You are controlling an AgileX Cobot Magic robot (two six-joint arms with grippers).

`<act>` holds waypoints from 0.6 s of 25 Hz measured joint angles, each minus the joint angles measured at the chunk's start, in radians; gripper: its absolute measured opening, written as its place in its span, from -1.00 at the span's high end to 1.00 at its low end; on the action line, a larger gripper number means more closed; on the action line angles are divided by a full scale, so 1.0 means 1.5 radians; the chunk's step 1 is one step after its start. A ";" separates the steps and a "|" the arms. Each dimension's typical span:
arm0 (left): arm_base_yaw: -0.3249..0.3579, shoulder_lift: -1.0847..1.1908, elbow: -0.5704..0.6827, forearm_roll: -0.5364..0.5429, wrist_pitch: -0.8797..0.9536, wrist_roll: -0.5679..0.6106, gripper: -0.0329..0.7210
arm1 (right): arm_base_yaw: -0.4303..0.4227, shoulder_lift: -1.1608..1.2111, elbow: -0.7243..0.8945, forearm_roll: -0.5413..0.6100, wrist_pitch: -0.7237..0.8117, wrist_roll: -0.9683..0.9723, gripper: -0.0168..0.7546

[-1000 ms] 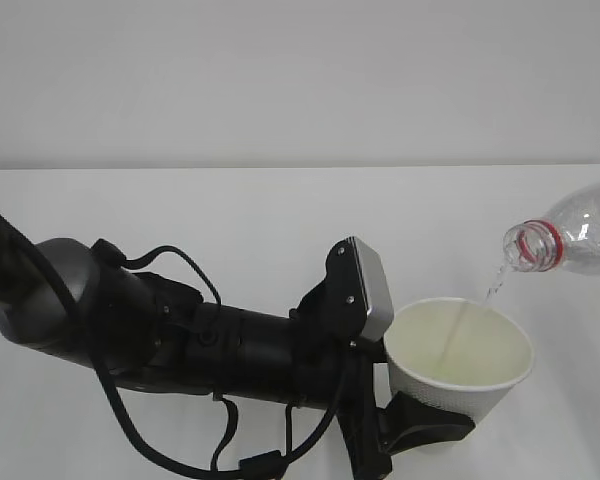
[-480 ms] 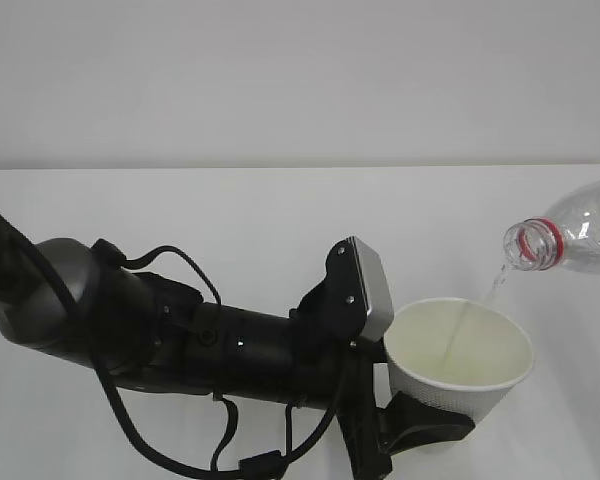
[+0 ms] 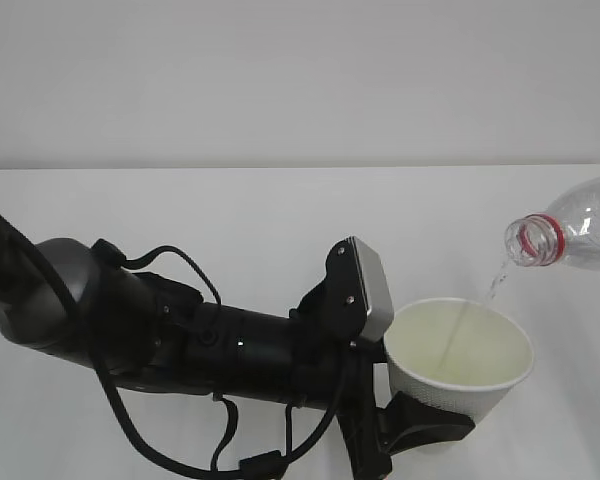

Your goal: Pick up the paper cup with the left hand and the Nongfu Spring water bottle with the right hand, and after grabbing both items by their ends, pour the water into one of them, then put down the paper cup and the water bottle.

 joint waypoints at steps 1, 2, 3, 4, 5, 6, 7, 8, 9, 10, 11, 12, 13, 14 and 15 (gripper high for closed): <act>0.000 0.000 0.000 0.000 0.000 0.000 -0.44 | 0.000 0.000 0.000 0.000 0.000 0.000 -0.22; 0.000 0.000 0.000 0.000 0.000 0.000 -0.44 | 0.000 0.000 0.000 0.000 0.000 0.000 -0.22; 0.000 0.000 0.000 0.000 0.001 0.000 -0.44 | 0.000 0.000 0.000 0.000 0.000 0.000 -0.22; 0.000 0.000 0.000 0.000 0.001 0.000 -0.44 | 0.000 0.000 0.000 0.000 0.000 0.000 -0.22; 0.000 0.000 0.000 0.000 0.001 0.000 -0.44 | 0.000 0.000 0.000 0.000 0.000 0.000 -0.22; 0.000 0.000 0.000 0.000 0.001 0.000 -0.44 | 0.000 0.000 0.000 0.000 -0.002 0.000 -0.22; 0.000 0.000 0.000 0.000 0.001 0.000 -0.44 | 0.000 0.000 0.000 0.000 -0.001 0.000 -0.22; 0.000 0.000 0.000 0.000 0.001 0.000 -0.44 | 0.000 0.000 0.000 0.000 -0.003 0.000 -0.22; 0.000 0.000 0.000 0.000 0.001 0.000 -0.44 | 0.000 0.000 0.000 0.000 -0.003 0.000 -0.22; 0.000 0.000 0.000 0.000 0.001 0.000 -0.44 | 0.000 0.000 0.000 0.000 -0.004 0.000 -0.22; 0.000 0.000 0.000 0.000 0.001 0.000 -0.44 | 0.000 0.000 0.000 0.000 -0.005 0.000 -0.22; 0.000 0.000 0.000 0.000 0.001 0.000 -0.44 | 0.000 0.000 0.000 0.000 -0.005 0.000 -0.22; 0.000 0.000 0.000 0.000 0.001 0.000 -0.44 | 0.000 0.000 0.000 0.000 -0.005 -0.005 -0.22; 0.000 0.000 0.000 0.000 0.001 0.000 -0.44 | 0.000 0.000 0.000 0.000 -0.005 -0.006 -0.22; 0.000 0.000 0.000 0.000 0.001 0.000 -0.44 | 0.000 0.000 0.000 0.000 -0.005 -0.008 -0.22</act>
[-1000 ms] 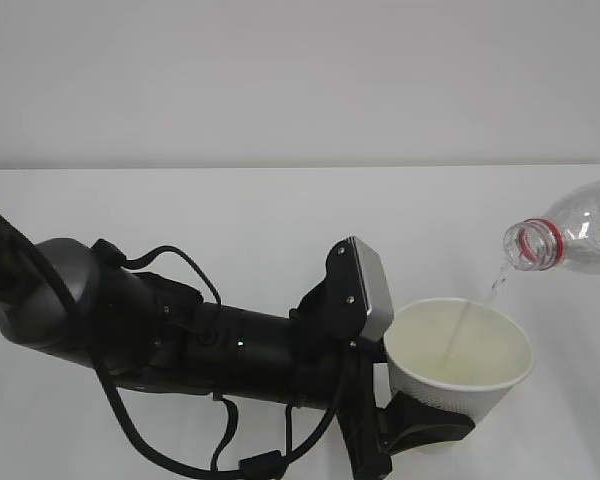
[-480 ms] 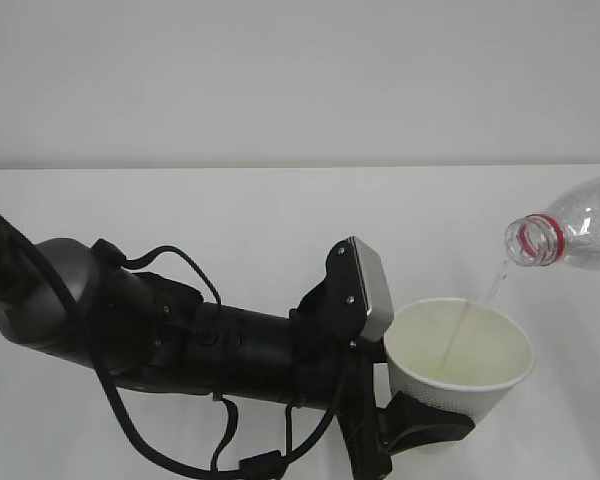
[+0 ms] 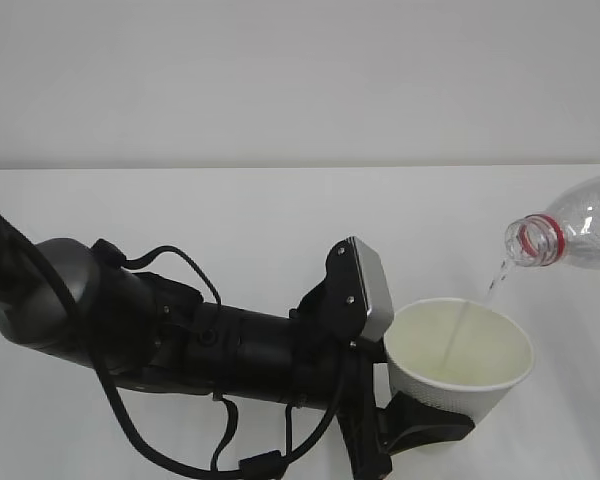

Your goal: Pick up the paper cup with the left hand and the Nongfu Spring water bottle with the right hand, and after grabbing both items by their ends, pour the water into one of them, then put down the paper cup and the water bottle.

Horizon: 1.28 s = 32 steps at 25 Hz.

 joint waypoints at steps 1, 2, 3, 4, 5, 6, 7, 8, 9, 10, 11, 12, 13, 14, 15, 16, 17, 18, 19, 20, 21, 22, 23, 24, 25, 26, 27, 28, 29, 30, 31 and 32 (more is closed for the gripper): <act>0.000 0.000 0.000 0.000 0.000 0.000 -0.44 | 0.000 0.000 0.000 0.000 0.000 0.000 -0.22; 0.000 0.000 0.000 0.000 0.000 0.000 -0.44 | 0.000 0.000 0.000 0.000 0.000 0.000 -0.22; 0.000 0.000 0.000 0.000 0.000 0.000 -0.44 | 0.000 0.000 0.000 0.000 0.000 -0.001 -0.22; 0.000 0.000 0.000 0.000 0.000 0.000 -0.44 | 0.000 0.000 0.000 0.000 0.000 -0.001 -0.22; 0.000 0.000 0.000 0.000 0.000 0.000 -0.44 | 0.000 0.000 0.000 0.000 0.000 -0.001 -0.22; 0.000 0.000 0.000 0.000 0.000 0.000 -0.44 | 0.000 0.000 0.000 0.000 0.000 -0.001 -0.22; 0.000 0.000 0.000 0.000 0.000 0.000 -0.44 | 0.000 0.000 0.000 0.000 0.000 -0.001 -0.22; 0.000 0.000 0.000 0.000 0.000 0.000 -0.44 | 0.000 0.000 0.000 0.000 0.000 -0.001 -0.22; 0.000 0.000 0.000 0.000 0.000 0.000 -0.44 | 0.000 0.000 0.000 0.000 -0.001 -0.001 -0.21; 0.000 0.000 0.000 0.000 0.000 0.000 -0.44 | 0.000 0.000 0.000 0.000 -0.001 -0.001 -0.22; 0.000 0.000 0.000 0.000 0.000 0.000 -0.44 | 0.000 0.000 0.000 0.000 -0.001 -0.001 -0.22; 0.000 0.000 0.000 0.000 0.000 0.000 -0.44 | 0.000 0.000 0.000 0.000 -0.001 -0.001 -0.22; 0.000 0.000 0.000 0.000 0.000 0.000 -0.44 | 0.000 0.000 0.000 0.000 -0.001 -0.001 -0.22; 0.000 0.000 0.000 0.000 0.000 0.000 -0.44 | 0.000 0.000 0.000 0.000 -0.001 -0.001 -0.22; 0.000 0.000 0.000 0.000 0.000 0.000 -0.44 | 0.000 0.000 0.000 0.000 -0.001 -0.001 -0.22; 0.000 0.000 0.000 0.000 0.000 0.000 -0.44 | 0.000 0.000 0.000 0.000 -0.002 -0.001 -0.22; 0.000 0.000 0.000 0.000 0.000 0.000 -0.44 | 0.000 0.000 0.000 0.000 -0.002 -0.001 -0.21; 0.000 0.000 0.000 0.000 0.000 0.000 -0.44 | 0.000 0.000 0.000 0.000 -0.002 -0.001 -0.22; 0.000 0.000 0.000 0.000 0.000 0.000 -0.44 | 0.000 0.000 0.000 0.000 -0.002 -0.001 -0.22; 0.000 0.000 0.000 0.000 0.000 0.000 -0.44 | 0.000 0.000 0.000 0.000 -0.003 -0.001 -0.22; 0.000 0.000 0.000 0.000 0.000 0.000 -0.44 | 0.000 0.000 0.000 0.000 -0.002 -0.001 -0.22; 0.000 0.000 0.000 0.000 0.000 0.000 -0.44 | 0.000 0.000 0.000 0.000 -0.002 -0.003 -0.22; 0.000 0.000 0.000 0.000 0.000 0.000 -0.44 | 0.000 0.000 0.000 0.000 -0.002 -0.003 -0.22; 0.000 0.000 0.000 0.000 0.000 0.000 -0.44 | 0.000 0.000 0.000 0.000 -0.002 -0.003 -0.22; 0.000 0.000 0.000 0.000 0.000 0.000 -0.44 | 0.000 0.000 0.000 0.000 -0.002 -0.003 -0.22; 0.000 0.000 0.000 0.000 0.000 0.000 -0.44 | 0.000 0.000 0.000 0.000 -0.002 -0.003 -0.22; 0.000 0.000 0.000 0.000 0.000 0.000 -0.44 | 0.000 0.000 0.000 0.000 -0.003 -0.003 -0.22; 0.000 0.000 0.000 0.000 0.000 0.000 -0.44 | 0.000 0.000 0.000 0.000 -0.003 -0.003 -0.22; 0.000 0.000 0.000 0.000 0.000 0.000 -0.44 | 0.000 0.000 0.000 0.000 -0.003 -0.003 -0.22; 0.000 0.000 0.000 0.000 0.000 0.000 -0.44 | 0.000 0.000 0.000 0.000 -0.003 -0.003 -0.22; 0.000 0.000 0.000 0.000 0.000 0.000 -0.44 | 0.000 0.000 0.000 0.000 -0.003 -0.003 -0.22; 0.000 0.000 0.000 0.000 0.000 0.000 -0.44 | 0.000 0.000 0.000 0.000 -0.003 -0.003 -0.22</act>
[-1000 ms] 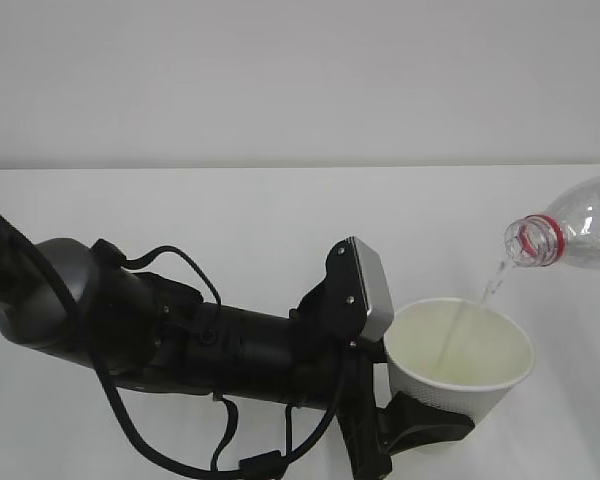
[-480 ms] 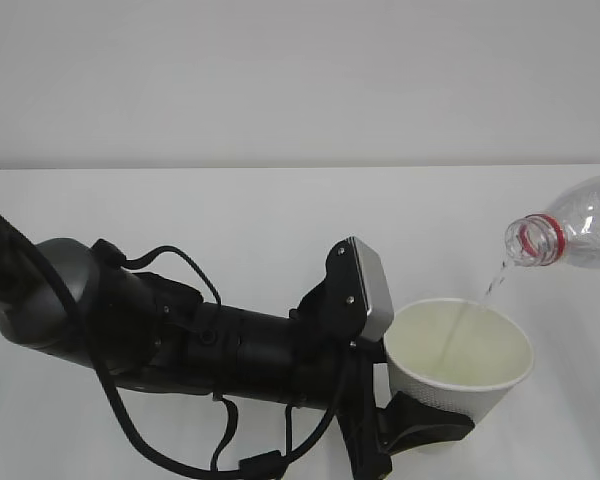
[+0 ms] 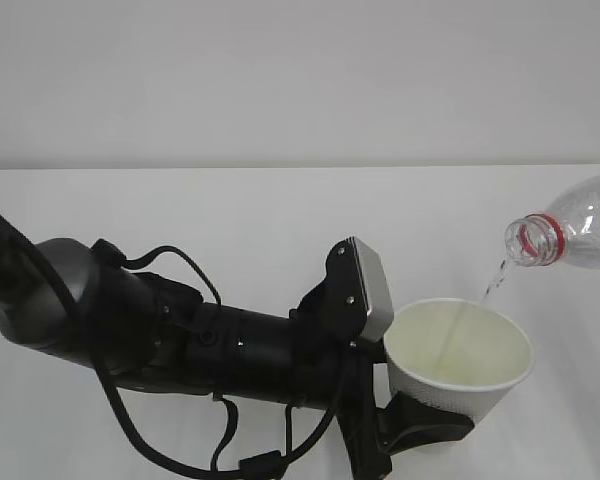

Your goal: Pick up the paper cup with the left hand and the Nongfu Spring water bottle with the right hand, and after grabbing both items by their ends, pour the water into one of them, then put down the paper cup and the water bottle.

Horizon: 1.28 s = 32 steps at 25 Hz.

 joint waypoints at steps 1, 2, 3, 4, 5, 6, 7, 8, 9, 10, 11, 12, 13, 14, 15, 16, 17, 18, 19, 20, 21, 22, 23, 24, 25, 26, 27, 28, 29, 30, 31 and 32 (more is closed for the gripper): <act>0.000 0.000 0.000 0.000 0.001 0.000 -0.44 | 0.000 0.000 0.000 0.000 0.000 0.000 -0.22; 0.000 0.000 0.000 0.000 0.001 0.000 -0.44 | 0.000 0.000 0.000 0.000 0.000 0.000 -0.22; 0.000 0.000 0.000 0.000 0.001 0.000 -0.44 | 0.000 0.000 0.000 0.000 0.000 0.000 -0.21; 0.000 0.000 0.000 0.000 0.001 0.000 -0.44 | 0.000 0.000 0.000 0.000 0.000 0.000 -0.21; 0.000 0.000 0.000 0.000 0.001 0.000 -0.44 | 0.000 0.000 0.000 0.000 0.000 0.000 -0.22; 0.000 0.000 0.000 0.000 0.001 0.000 -0.44 | 0.000 0.000 0.000 0.000 0.000 0.000 -0.22; 0.000 0.000 0.000 0.000 0.001 0.000 -0.44 | 0.000 0.000 0.000 0.000 0.000 0.000 -0.22; 0.000 0.000 0.000 0.000 0.001 0.000 -0.44 | 0.000 0.000 0.000 0.000 0.000 0.000 -0.22; 0.000 0.000 0.000 0.000 0.001 0.000 -0.44 | 0.000 0.000 0.000 0.000 0.000 0.000 -0.22; 0.000 0.000 0.000 0.000 0.001 0.000 -0.44 | 0.000 0.000 0.000 0.000 0.000 0.000 -0.22; 0.000 0.000 0.000 0.000 0.001 0.000 -0.44 | 0.000 0.000 0.000 0.000 0.000 0.000 -0.22; 0.000 0.000 0.000 0.000 0.001 0.000 -0.44 | 0.000 0.000 0.000 0.000 0.000 0.000 -0.21; 0.000 0.000 0.000 0.000 0.001 0.000 -0.44 | 0.000 0.000 0.000 0.000 -0.001 -0.001 -0.22; 0.000 0.000 0.000 0.000 0.001 0.000 -0.44 | 0.000 0.000 0.000 0.000 -0.001 -0.001 -0.22; 0.000 0.000 0.000 0.000 0.001 0.000 -0.44 | 0.000 0.000 0.000 0.000 -0.001 -0.001 -0.22; 0.000 0.000 0.000 0.000 0.001 0.000 -0.44 | 0.000 0.000 0.000 0.000 -0.001 -0.001 -0.22; 0.000 0.000 0.000 0.000 0.001 0.000 -0.43 | 0.000 0.000 0.000 0.000 -0.002 -0.001 -0.22; 0.000 0.000 0.000 0.000 0.001 0.000 -0.43 | 0.000 0.000 0.000 0.000 -0.002 -0.001 -0.22; 0.000 0.000 0.000 0.000 0.001 0.000 -0.43 | 0.000 0.000 0.000 0.000 -0.002 -0.001 -0.22; 0.000 0.000 0.000 0.000 0.001 0.000 -0.43 | 0.000 0.000 0.000 0.000 -0.002 -0.001 -0.22; 0.000 0.000 0.000 0.000 0.001 0.000 -0.43 | 0.000 0.000 0.000 0.000 -0.002 -0.001 -0.22; 0.000 0.000 0.000 0.000 0.001 0.000 -0.43 | 0.000 0.000 0.000 0.000 -0.002 -0.001 -0.22; 0.000 0.000 0.000 0.000 0.001 0.000 -0.43 | 0.000 0.000 0.000 0.000 -0.002 -0.001 -0.22; 0.000 0.000 0.000 0.000 0.001 0.000 -0.43 | 0.000 0.000 0.000 0.000 -0.002 -0.001 -0.21; 0.000 0.000 0.000 0.000 0.001 0.000 -0.43 | 0.000 0.000 0.000 0.000 -0.002 -0.001 -0.22; 0.000 0.000 0.000 0.000 0.001 0.000 -0.43 | 0.000 0.000 0.000 0.000 -0.002 -0.002 -0.21; 0.000 0.000 0.000 0.000 0.001 0.000 -0.43 | 0.000 0.000 0.000 0.000 -0.002 -0.002 -0.21; 0.000 0.000 0.000 0.000 0.001 0.000 -0.43 | 0.000 0.000 0.000 0.000 -0.002 -0.002 -0.22; 0.000 0.000 0.000 0.000 0.001 0.000 -0.43 | 0.000 0.000 0.000 0.000 -0.002 -0.002 -0.21; 0.000 0.000 0.000 0.000 0.002 0.000 -0.43 | 0.000 0.000 0.000 0.000 -0.002 -0.002 -0.22; 0.000 0.000 0.000 0.000 0.002 0.000 -0.43 | 0.000 0.000 0.000 0.000 -0.002 -0.002 -0.22; 0.000 0.000 0.000 0.000 0.002 0.000 -0.43 | 0.000 0.000 0.000 0.000 -0.002 -0.002 -0.21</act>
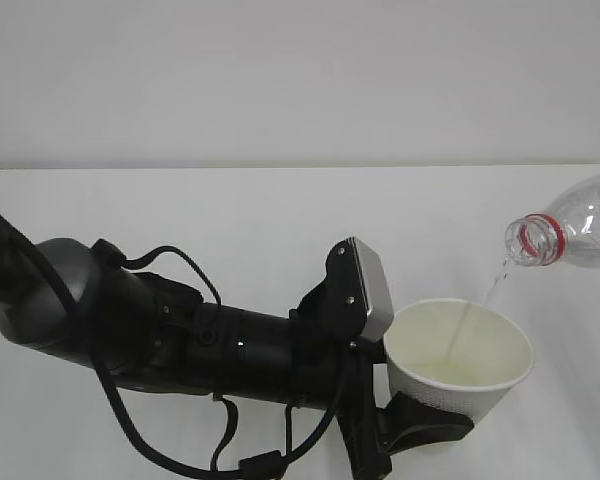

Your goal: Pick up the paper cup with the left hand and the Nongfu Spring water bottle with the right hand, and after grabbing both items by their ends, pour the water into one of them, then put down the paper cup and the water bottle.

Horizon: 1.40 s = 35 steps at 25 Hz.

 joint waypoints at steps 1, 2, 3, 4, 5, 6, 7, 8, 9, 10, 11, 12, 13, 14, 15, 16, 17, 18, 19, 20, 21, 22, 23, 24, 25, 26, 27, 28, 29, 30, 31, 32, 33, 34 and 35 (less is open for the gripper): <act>0.000 0.000 0.000 0.000 0.000 0.000 -0.43 | 0.000 0.000 0.000 0.000 0.000 0.000 -0.22; 0.000 0.000 0.000 0.000 0.000 0.000 -0.43 | 0.000 0.000 0.000 0.000 0.000 0.000 -0.22; 0.000 0.000 0.000 0.000 0.000 0.000 -0.43 | 0.000 0.000 0.000 0.000 0.000 0.000 -0.22; 0.000 0.000 0.000 0.000 0.000 0.000 -0.43 | 0.000 0.000 0.000 0.000 0.000 0.000 -0.22; 0.000 0.000 0.000 0.000 0.000 0.000 -0.43 | 0.000 0.000 0.000 0.000 0.000 0.000 -0.22; 0.000 0.000 0.000 0.000 0.000 0.000 -0.43 | 0.000 0.000 0.000 0.000 0.000 0.000 -0.22; 0.000 0.000 0.000 0.000 0.000 0.000 -0.43 | 0.000 0.000 0.000 0.000 0.000 0.000 -0.22; 0.000 0.000 0.000 0.000 0.000 0.000 -0.43 | 0.000 0.000 0.000 0.000 0.000 0.000 -0.22; 0.000 0.000 0.000 0.000 0.000 0.000 -0.43 | 0.000 0.000 0.000 0.000 0.000 0.000 -0.22; 0.000 0.000 0.000 0.000 0.000 0.000 -0.43 | 0.000 0.000 0.000 0.000 0.000 0.000 -0.22; 0.000 0.000 0.000 0.000 0.000 0.000 -0.43 | 0.000 0.000 0.000 0.000 0.000 0.000 -0.22; 0.000 0.000 0.000 0.000 0.000 0.000 -0.43 | 0.000 0.000 0.000 0.000 0.000 0.000 -0.22; 0.000 0.000 0.000 0.000 0.000 0.000 -0.43 | 0.000 0.000 0.000 0.000 0.000 0.000 -0.22; 0.000 0.000 0.000 0.000 0.000 0.000 -0.43 | 0.000 0.000 0.000 0.000 0.000 -0.002 -0.22; 0.000 0.000 0.000 0.000 0.000 0.000 -0.43 | 0.000 0.000 0.000 0.000 0.000 -0.002 -0.21; 0.000 0.000 0.000 0.000 0.000 0.000 -0.43 | 0.000 0.000 0.000 0.000 0.000 -0.002 -0.21; 0.000 0.000 0.000 0.000 0.000 0.000 -0.43 | 0.000 0.000 0.000 0.000 0.000 -0.003 -0.21; 0.000 0.000 0.000 0.000 0.000 0.000 -0.43 | 0.000 0.000 0.000 0.000 0.000 -0.003 -0.21; 0.000 0.000 0.000 0.000 0.000 0.000 -0.43 | 0.000 0.000 0.000 0.000 0.000 -0.003 -0.21; 0.000 0.000 0.000 0.000 0.000 0.000 -0.43 | 0.000 0.000 0.000 0.000 0.000 -0.003 -0.21; 0.000 0.000 0.000 0.000 0.000 0.000 -0.43 | 0.000 0.000 0.000 0.000 0.000 -0.003 -0.21; 0.000 0.000 0.000 0.000 0.001 0.000 -0.43 | 0.000 0.000 0.000 0.000 0.000 -0.003 -0.21; 0.000 0.000 0.000 0.000 0.001 0.000 -0.43 | 0.000 0.000 0.000 0.000 0.000 -0.003 -0.21; 0.000 0.000 0.000 0.000 0.001 0.000 -0.43 | 0.000 0.000 0.000 0.000 0.000 -0.003 -0.21; 0.000 0.000 0.000 0.000 0.001 0.000 -0.43 | 0.000 0.000 0.000 0.000 0.000 -0.003 -0.21; 0.000 0.000 0.000 0.000 0.001 0.000 -0.43 | 0.000 0.000 0.000 0.000 0.000 -0.005 -0.22; 0.000 0.000 0.000 0.000 0.001 0.000 -0.43 | 0.000 0.000 0.000 0.000 0.000 -0.004 -0.21; 0.000 0.000 0.000 0.000 0.001 0.000 -0.43 | 0.000 0.000 0.000 0.000 0.000 -0.004 -0.22; 0.000 0.000 0.000 0.000 0.001 0.000 -0.43 | 0.000 0.000 0.000 0.000 0.000 -0.004 -0.22; 0.000 0.000 0.000 0.000 0.001 0.000 -0.43 | 0.000 0.000 0.000 0.000 0.000 -0.004 -0.22; 0.000 0.000 0.000 0.000 0.002 0.000 -0.43 | 0.000 0.000 0.000 0.000 0.000 -0.004 -0.22; 0.000 0.000 0.000 0.000 0.002 0.000 -0.43 | 0.000 0.000 0.000 0.000 0.000 -0.004 -0.22; 0.000 0.000 0.000 0.000 0.002 0.000 -0.43 | 0.000 0.000 0.000 0.000 0.000 -0.005 -0.22; 0.000 0.000 0.000 0.000 0.002 0.000 -0.43 | 0.000 0.000 0.000 0.000 0.000 -0.005 -0.22; 0.000 0.000 0.000 0.000 0.002 0.000 -0.43 | 0.000 0.000 0.000 0.000 0.000 -0.005 -0.22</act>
